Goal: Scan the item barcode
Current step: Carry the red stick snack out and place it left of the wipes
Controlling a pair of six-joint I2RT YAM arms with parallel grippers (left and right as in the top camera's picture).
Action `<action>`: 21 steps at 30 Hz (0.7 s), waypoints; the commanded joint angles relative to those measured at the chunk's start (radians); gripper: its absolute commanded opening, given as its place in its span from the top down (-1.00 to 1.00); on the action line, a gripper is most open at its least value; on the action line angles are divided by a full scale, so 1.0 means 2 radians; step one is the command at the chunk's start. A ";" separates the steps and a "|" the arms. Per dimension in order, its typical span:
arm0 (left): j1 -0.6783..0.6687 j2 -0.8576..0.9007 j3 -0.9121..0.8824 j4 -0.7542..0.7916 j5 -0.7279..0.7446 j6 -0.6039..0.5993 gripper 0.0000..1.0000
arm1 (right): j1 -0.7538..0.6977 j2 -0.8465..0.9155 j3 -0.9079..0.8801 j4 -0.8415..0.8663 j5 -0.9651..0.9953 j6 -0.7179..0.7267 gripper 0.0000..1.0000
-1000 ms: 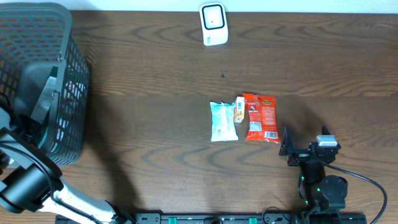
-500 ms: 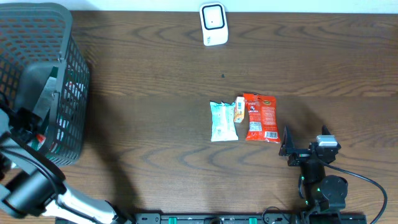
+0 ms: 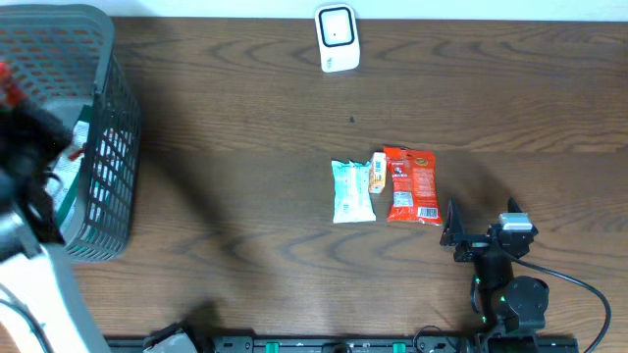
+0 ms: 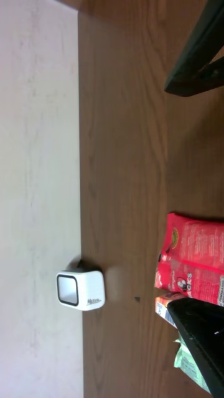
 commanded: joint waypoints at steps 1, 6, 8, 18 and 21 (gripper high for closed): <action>-0.082 -0.045 0.005 -0.014 0.002 -0.008 0.84 | -0.003 -0.002 0.000 -0.002 0.005 0.008 -0.99; -0.200 -0.033 -0.032 -0.064 -0.027 -0.023 0.85 | -0.003 -0.002 0.000 -0.002 0.005 0.008 -0.98; -0.241 -0.018 -0.064 -0.064 -0.026 -0.039 0.85 | -0.003 -0.002 0.000 -0.002 0.005 0.008 -0.98; -0.440 0.174 -0.192 0.071 -0.033 -0.111 0.85 | -0.003 -0.002 0.000 -0.002 0.005 0.008 -0.99; -0.475 0.238 -0.192 0.116 -0.036 -0.119 0.85 | -0.003 -0.002 0.000 -0.002 0.005 0.008 -0.99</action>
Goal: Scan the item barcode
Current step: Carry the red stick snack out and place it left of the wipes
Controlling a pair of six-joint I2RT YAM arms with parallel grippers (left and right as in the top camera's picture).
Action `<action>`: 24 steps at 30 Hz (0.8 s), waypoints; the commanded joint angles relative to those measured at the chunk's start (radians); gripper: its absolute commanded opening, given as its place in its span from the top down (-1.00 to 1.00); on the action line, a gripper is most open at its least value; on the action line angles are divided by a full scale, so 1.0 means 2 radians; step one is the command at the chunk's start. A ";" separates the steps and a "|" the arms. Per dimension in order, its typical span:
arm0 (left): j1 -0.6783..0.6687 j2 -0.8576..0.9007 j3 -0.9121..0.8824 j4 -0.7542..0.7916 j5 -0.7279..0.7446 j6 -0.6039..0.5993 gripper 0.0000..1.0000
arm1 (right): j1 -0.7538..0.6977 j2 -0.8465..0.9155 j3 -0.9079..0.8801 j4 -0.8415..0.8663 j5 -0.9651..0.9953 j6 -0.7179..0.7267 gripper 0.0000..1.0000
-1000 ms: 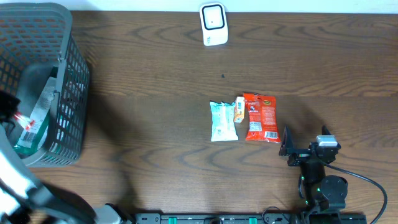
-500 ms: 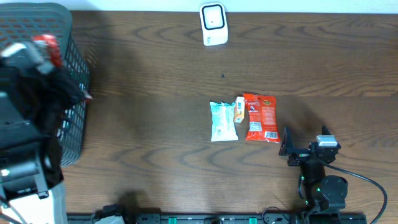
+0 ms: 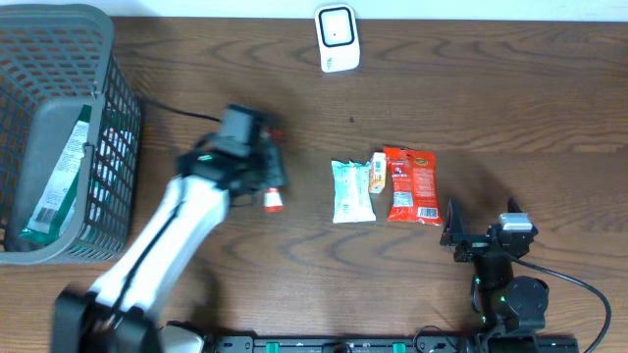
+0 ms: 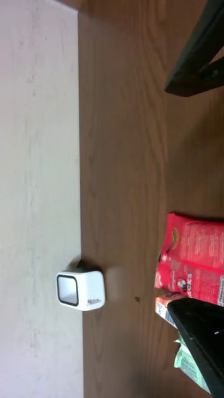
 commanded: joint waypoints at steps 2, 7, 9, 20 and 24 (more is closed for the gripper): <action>-0.053 0.094 -0.001 0.057 -0.011 -0.031 0.84 | -0.003 -0.002 0.000 -0.002 0.005 0.008 -0.99; -0.080 0.132 -0.001 0.095 -0.011 -0.035 0.84 | -0.003 -0.002 0.000 -0.002 0.005 0.008 -0.99; -0.082 0.131 -0.001 0.104 -0.011 -0.035 0.50 | -0.003 -0.002 0.000 -0.002 0.005 0.008 -0.99; -0.079 0.103 0.023 0.084 0.001 -0.029 0.72 | -0.003 -0.002 0.000 -0.002 0.005 0.008 -0.99; -0.082 0.110 0.019 0.086 0.001 -0.029 0.86 | -0.003 -0.002 0.000 -0.002 0.005 0.008 -0.98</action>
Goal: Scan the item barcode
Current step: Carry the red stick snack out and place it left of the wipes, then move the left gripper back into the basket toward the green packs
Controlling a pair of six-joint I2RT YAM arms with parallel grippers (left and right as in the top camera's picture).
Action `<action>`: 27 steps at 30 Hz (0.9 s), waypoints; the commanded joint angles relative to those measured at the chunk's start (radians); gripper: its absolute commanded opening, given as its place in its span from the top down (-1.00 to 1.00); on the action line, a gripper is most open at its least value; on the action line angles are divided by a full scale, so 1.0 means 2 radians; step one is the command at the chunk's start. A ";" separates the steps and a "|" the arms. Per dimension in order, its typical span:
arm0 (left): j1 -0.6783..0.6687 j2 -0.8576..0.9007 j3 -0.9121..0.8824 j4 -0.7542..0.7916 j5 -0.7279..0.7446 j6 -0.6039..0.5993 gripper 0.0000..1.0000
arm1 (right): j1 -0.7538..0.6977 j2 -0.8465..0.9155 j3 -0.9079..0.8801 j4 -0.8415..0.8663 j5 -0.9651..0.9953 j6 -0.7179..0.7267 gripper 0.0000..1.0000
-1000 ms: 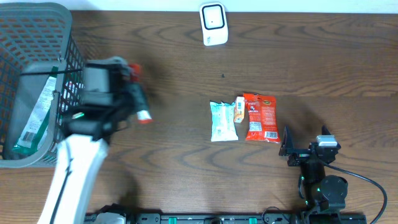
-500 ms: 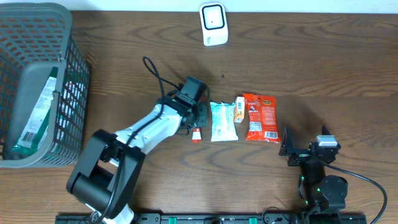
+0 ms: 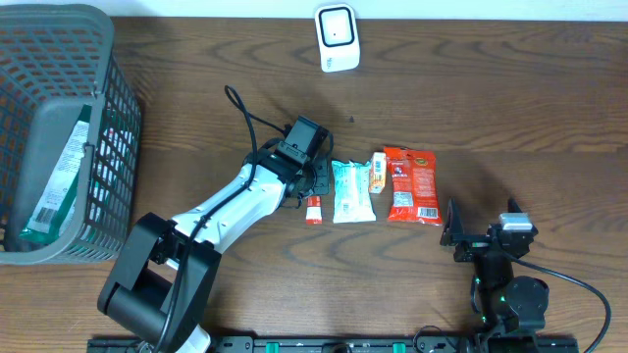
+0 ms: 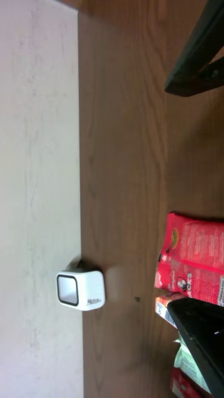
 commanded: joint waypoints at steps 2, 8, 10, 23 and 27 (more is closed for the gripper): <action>0.000 0.005 0.006 -0.002 -0.003 0.000 0.85 | -0.003 -0.002 0.000 -0.002 0.005 0.008 -0.98; -0.001 0.039 0.003 0.002 -0.003 -0.001 0.85 | -0.003 -0.002 0.000 -0.002 0.005 0.008 -0.99; -0.001 0.050 0.003 0.006 -0.003 0.000 0.86 | -0.003 -0.002 0.000 -0.002 0.005 0.008 -0.98; 0.003 0.012 0.054 -0.040 -0.002 0.053 0.47 | -0.003 -0.002 0.000 -0.002 0.005 0.008 -0.99; 0.027 -0.024 0.143 -0.128 -0.005 0.097 -0.02 | -0.003 -0.002 0.000 -0.002 0.005 0.008 -0.99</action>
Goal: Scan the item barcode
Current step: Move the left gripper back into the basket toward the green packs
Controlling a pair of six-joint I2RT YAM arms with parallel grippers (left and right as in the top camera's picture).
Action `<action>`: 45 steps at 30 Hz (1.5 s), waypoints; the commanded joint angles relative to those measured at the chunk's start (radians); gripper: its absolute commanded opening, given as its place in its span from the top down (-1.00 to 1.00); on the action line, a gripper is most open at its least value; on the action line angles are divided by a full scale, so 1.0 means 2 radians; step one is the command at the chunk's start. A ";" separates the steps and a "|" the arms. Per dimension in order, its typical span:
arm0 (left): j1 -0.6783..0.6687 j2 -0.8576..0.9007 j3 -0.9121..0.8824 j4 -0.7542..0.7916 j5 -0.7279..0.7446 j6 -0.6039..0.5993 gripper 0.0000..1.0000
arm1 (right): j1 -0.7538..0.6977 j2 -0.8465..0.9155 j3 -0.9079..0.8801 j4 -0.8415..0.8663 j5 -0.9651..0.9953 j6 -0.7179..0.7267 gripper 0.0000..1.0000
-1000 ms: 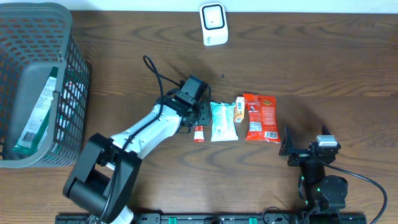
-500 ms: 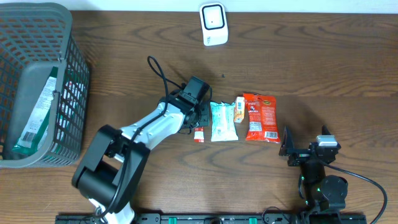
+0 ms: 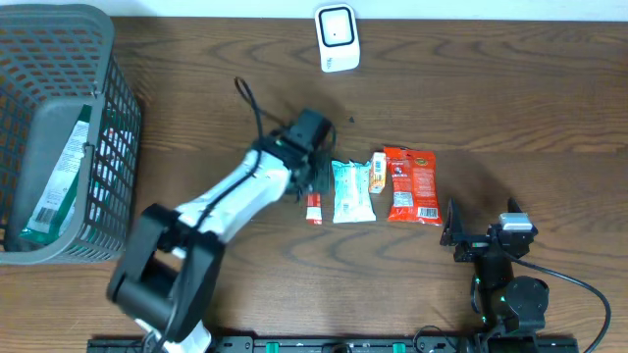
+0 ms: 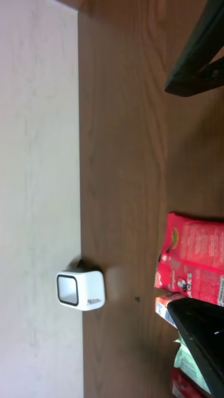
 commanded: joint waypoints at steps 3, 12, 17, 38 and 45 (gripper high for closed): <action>0.068 -0.066 0.205 -0.154 -0.050 0.082 -0.22 | -0.003 -0.002 0.000 -0.002 0.005 0.008 -0.99; 0.271 -0.069 0.386 -0.287 -0.126 0.090 -0.57 | -0.003 -0.002 0.000 -0.002 0.005 0.008 -0.99; 0.420 -0.066 0.386 -0.287 -0.125 0.089 -0.57 | -0.003 -0.002 0.000 -0.002 0.005 0.008 -0.99; 0.582 0.102 0.293 -0.287 -0.067 0.249 -0.93 | -0.003 -0.002 0.000 -0.002 0.005 0.008 -0.99; 0.582 0.171 0.292 -0.286 -0.067 0.289 -0.94 | -0.003 -0.002 0.000 -0.002 0.005 0.008 -0.99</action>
